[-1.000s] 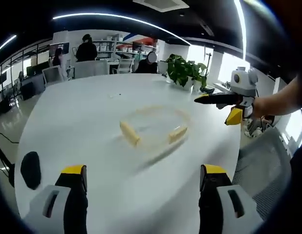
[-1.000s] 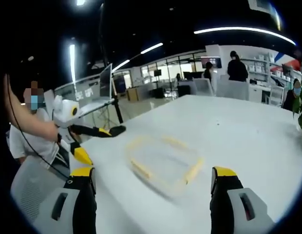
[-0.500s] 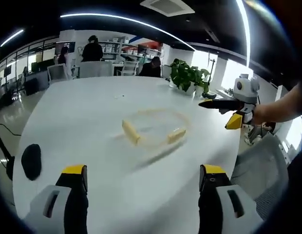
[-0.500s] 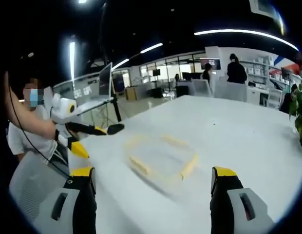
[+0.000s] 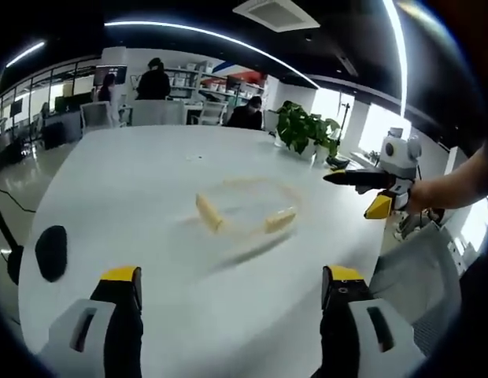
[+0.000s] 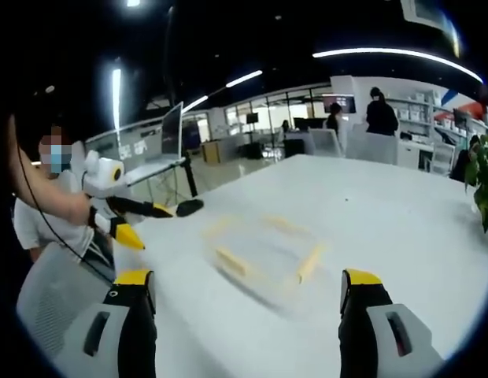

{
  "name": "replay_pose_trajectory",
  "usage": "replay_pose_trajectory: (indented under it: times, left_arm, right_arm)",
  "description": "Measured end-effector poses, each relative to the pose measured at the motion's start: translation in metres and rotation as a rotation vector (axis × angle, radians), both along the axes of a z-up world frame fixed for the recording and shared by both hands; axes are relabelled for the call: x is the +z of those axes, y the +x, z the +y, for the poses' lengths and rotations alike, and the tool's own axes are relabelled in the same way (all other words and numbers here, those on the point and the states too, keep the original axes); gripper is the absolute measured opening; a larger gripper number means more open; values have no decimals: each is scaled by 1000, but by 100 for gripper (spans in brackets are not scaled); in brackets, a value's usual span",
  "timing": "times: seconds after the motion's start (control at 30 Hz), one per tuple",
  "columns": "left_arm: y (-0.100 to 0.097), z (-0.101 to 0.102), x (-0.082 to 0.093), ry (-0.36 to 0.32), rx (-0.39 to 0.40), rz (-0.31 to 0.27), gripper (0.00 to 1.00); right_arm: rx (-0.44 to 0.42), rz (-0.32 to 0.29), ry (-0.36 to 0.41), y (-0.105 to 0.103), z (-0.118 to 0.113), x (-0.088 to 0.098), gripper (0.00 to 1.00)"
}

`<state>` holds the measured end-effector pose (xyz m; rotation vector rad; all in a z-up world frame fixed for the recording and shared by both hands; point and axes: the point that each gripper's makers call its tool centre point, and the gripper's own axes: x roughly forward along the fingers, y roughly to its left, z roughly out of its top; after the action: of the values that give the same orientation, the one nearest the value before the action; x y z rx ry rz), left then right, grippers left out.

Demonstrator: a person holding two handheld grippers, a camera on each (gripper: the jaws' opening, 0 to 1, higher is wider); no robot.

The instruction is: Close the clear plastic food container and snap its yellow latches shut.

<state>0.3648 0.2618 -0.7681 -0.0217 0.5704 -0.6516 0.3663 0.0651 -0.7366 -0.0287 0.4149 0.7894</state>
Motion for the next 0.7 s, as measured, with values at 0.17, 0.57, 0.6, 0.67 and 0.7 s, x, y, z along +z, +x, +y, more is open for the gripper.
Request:
replay_pose_trajectory:
  times: [0.17, 0.57, 0.6, 0.67, 0.7]
  left_arm:
    - [-4, 2, -4, 2, 1, 5, 96]
    - [-12, 1, 3, -20, 23, -20, 95]
    - [-13, 1, 3, -22, 22, -19, 95]
    - [-16, 1, 3, -26, 22, -25, 94]
    - [-18, 0, 4, -30, 22, -28, 94]
  right_arm:
    - [-6, 0, 0, -3, -1, 0, 99]
    - [-36, 2, 36, -9, -4, 4, 99]
    - [-38, -1, 41, -10, -4, 5, 99]
    - [-39, 4, 41, -12, -4, 4, 99]
    - [-39, 6, 44, -14, -4, 3, 99]
